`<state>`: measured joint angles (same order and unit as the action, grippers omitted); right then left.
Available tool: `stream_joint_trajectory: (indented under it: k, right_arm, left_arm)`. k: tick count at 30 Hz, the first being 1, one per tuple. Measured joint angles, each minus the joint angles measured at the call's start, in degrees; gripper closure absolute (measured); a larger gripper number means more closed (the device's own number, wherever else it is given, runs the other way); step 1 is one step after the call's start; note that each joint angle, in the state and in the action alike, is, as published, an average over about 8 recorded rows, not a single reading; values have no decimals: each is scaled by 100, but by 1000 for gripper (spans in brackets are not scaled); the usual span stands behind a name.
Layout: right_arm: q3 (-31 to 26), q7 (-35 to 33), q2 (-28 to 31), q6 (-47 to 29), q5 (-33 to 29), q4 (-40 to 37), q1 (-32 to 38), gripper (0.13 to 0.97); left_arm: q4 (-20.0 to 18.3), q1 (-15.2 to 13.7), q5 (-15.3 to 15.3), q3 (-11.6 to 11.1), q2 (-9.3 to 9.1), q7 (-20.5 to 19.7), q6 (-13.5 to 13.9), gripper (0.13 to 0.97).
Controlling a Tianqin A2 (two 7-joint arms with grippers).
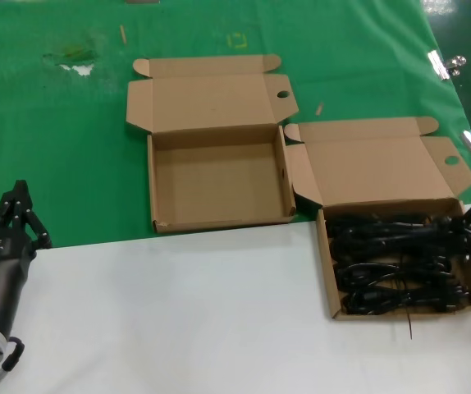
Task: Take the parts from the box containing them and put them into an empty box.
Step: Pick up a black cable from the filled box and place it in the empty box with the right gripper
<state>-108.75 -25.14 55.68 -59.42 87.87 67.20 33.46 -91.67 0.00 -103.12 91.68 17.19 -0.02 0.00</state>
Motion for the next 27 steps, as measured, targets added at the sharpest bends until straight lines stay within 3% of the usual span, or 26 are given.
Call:
stream_joint_trajectory:
  k: [13,27]
  right_arm:
    - [141,529,-29,60,108,697,236,923]
    - [-215,704,-1108,639,-210,874,778,923]
  left_arm:
    - [0,0,0,0,0,0,0,957]
    - [0,0,0,0,0,0,0,957]
